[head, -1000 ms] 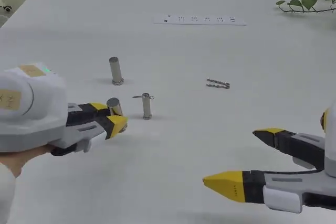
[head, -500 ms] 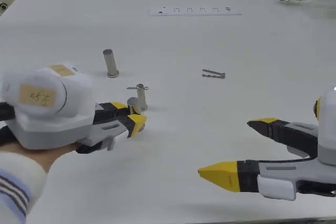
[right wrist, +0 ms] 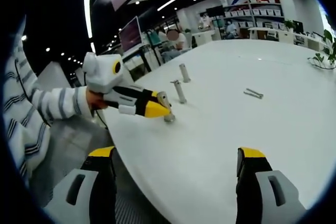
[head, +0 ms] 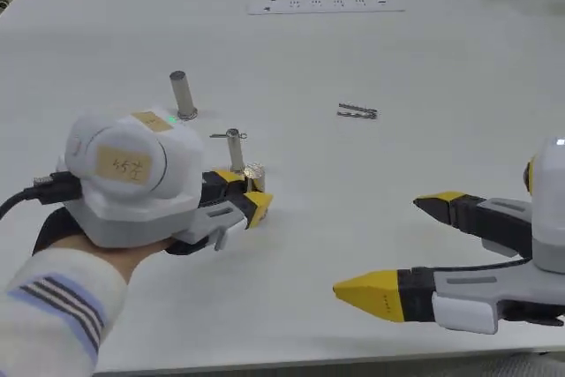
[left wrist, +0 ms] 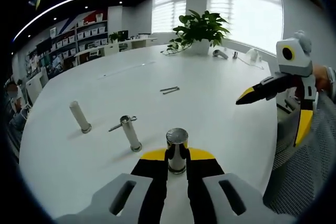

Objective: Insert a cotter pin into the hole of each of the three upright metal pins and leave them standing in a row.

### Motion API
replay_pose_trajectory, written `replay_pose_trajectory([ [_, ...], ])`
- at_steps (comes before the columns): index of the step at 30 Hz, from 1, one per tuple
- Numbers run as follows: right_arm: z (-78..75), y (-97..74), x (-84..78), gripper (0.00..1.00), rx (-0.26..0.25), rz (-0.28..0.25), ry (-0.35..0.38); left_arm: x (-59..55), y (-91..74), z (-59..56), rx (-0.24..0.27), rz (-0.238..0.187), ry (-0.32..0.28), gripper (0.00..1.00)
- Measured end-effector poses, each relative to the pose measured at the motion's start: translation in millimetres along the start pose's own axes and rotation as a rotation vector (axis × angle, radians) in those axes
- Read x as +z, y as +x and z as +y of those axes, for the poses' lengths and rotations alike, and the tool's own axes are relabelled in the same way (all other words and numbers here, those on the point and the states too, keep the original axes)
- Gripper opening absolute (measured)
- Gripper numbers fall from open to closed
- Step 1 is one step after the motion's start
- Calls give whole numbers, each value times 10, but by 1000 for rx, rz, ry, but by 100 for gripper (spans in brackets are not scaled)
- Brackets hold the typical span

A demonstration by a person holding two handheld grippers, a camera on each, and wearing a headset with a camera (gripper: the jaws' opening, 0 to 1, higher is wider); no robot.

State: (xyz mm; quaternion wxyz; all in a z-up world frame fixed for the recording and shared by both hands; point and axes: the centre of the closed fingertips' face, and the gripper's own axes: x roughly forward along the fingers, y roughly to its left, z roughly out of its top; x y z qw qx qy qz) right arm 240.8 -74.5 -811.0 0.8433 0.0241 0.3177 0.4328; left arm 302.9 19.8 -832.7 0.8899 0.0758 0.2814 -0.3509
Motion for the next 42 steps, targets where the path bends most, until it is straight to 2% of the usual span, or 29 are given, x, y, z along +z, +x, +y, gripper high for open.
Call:
replay_pose_trajectory([
  [5,6,12,-8,96,5,-1,4,-72,12,-49,2,10,2,11],
  [6,4,11,-10,96,4,0,4,-60,6,-52,2,-2,12,11],
  [11,-23,-5,-18,96,0,-2,10,-76,-7,-41,11,-4,-1,11],
  [15,-68,-24,-22,95,-9,-2,12,-89,-16,-52,14,-5,20,11],
  [24,-129,-44,-14,95,-23,-8,21,-72,-18,-47,12,-21,0,12],
  [27,-129,-45,-19,95,-22,-7,23,-51,-20,-50,7,-26,-8,21],
  [29,-131,-48,-20,95,-22,-6,24,-36,-24,-32,15,-30,35,29],
  [32,-143,-59,-15,95,-24,-9,26,-47,-37,-33,10,-22,26,31],
  [34,-156,-66,-22,95,-28,-7,26,-69,-48,-21,7,-13,17,32],
  [37,-173,-75,-42,95,-33,0,28,-162,-94,-8,7,52,17,37],
  [40,-180,-84,-52,95,-36,2,30,-140,-153,-18,-7,52,29,47],
  [42,-179,-84,-54,95,-36,3,34,-113,-206,-52,-38,53,22,54],
])
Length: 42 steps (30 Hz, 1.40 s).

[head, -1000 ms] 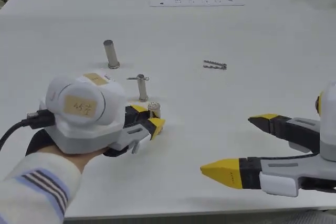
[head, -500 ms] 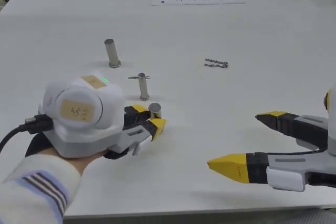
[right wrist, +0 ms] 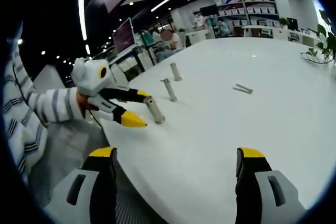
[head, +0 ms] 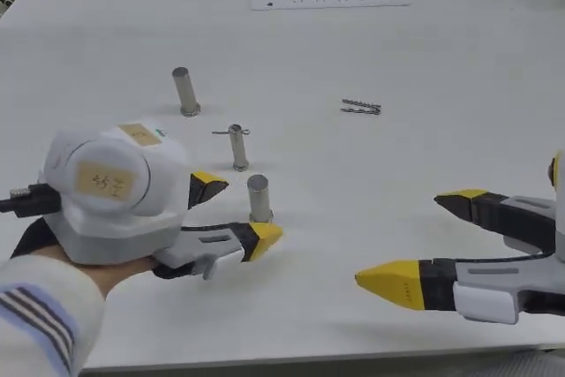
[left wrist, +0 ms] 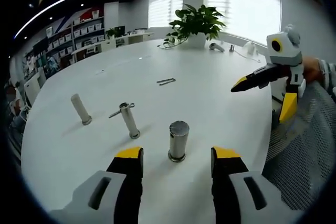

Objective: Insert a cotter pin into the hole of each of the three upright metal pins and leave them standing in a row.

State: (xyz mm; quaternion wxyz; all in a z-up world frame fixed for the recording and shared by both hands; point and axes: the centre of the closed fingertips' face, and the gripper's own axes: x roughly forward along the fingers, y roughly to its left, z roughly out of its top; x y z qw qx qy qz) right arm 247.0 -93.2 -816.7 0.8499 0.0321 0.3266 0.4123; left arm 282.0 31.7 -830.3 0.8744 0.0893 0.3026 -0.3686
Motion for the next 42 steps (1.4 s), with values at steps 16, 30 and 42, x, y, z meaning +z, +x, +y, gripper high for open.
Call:
replay_pose_trajectory([
  [16,4,-16,-67,95,-4,32,5,145,-158,-238,-141,-106,80,100],
  [30,-119,-92,-39,92,-14,79,-58,38,-293,-227,-136,-80,60,99],
  [42,-276,-46,-29,76,89,300,-289,-46,-296,-206,-149,-75,6,99],
])
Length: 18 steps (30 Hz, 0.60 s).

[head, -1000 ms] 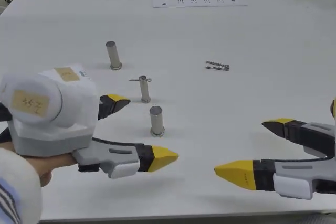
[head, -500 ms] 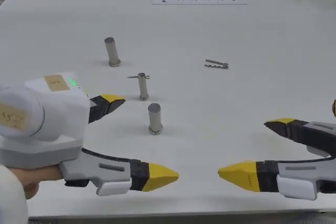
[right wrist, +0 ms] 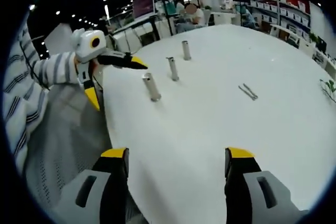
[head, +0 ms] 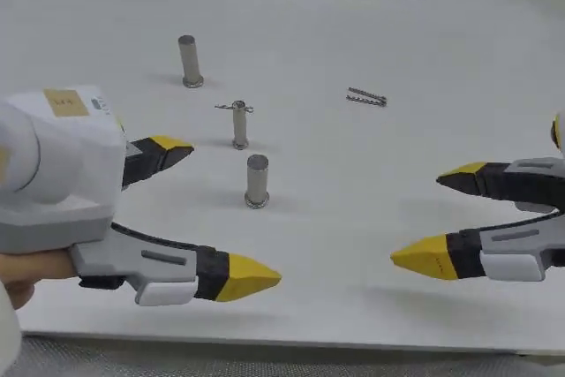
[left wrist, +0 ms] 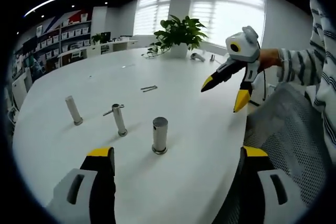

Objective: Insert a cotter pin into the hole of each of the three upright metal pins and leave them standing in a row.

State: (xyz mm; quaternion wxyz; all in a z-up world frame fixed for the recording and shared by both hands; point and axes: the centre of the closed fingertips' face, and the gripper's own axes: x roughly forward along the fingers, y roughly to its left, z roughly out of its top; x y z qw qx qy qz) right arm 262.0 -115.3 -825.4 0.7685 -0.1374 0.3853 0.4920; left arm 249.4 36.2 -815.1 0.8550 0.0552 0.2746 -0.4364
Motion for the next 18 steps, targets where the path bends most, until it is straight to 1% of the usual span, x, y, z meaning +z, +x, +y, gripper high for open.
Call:
replay_pose_trajectory([
  [2,-29,14,6,75,9,34,-35,-7,-6,0,0,1,-3,99],
  [3,-51,27,33,75,24,58,-69,-6,-11,-6,-5,0,-7,99],
  [4,-65,37,54,75,29,65,-78,-7,-15,-11,-9,3,-10,99],
  [6,-101,53,71,73,46,101,-110,-11,-23,-7,-8,10,-7,99],
  [10,-210,113,141,70,63,155,-163,-36,-26,-9,-10,21,-4,100],
  [11,-234,126,165,69,65,161,-167,-51,-28,-17,-13,28,-9,100],
  [12,-291,146,203,68,56,171,-161,-67,-26,-26,-15,34,-21,100],
  [14,-375,167,229,66,43,195,-153,-78,-25,-40,-17,32,-20,100],
  [18,-564,214,294,62,34,242,-203,-89,-36,-48,-14,33,-24,100],
])
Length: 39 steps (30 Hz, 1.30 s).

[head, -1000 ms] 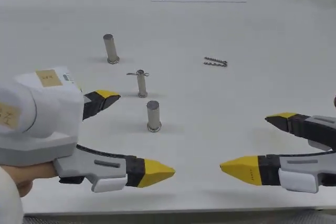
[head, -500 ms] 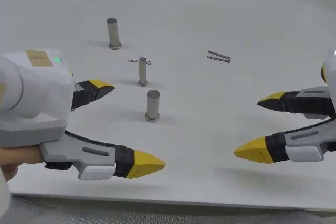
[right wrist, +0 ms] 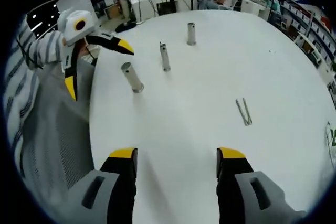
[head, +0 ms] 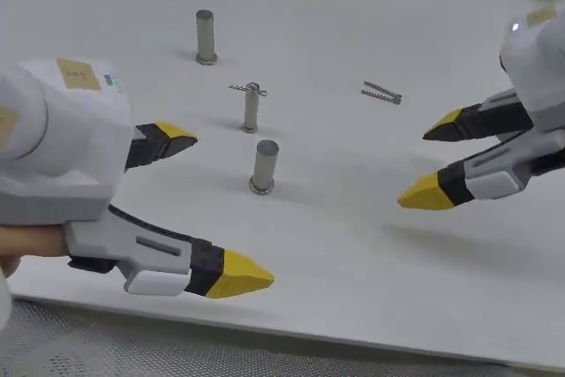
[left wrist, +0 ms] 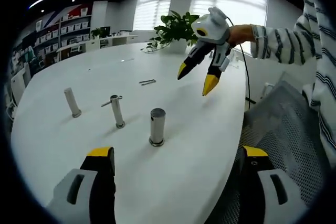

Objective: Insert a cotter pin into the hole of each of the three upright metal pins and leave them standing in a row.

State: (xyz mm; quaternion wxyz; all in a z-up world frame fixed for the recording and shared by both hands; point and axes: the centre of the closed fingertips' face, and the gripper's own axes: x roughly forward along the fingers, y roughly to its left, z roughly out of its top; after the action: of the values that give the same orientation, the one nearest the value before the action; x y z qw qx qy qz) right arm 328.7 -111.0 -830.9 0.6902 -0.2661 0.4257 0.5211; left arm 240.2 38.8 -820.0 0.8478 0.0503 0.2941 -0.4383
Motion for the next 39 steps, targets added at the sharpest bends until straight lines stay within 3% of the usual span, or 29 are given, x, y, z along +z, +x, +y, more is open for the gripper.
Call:
replay_pose_trajectory([
  [6,-188,107,125,60,35,-1,-14,-46,-15,29,7,17,-39,100],
  [14,-440,250,297,60,29,8,-70,7,-19,31,13,-6,-49,100],
  [23,-688,381,244,60,19,50,-60,25,-16,19,6,-6,-54,100],
  [34,-650,446,259,56,64,79,-45,-15,-51,54,16,4,-96,100],
  [39,-638,445,229,52,55,106,-65,-19,-69,61,27,-2,-92,100],
])
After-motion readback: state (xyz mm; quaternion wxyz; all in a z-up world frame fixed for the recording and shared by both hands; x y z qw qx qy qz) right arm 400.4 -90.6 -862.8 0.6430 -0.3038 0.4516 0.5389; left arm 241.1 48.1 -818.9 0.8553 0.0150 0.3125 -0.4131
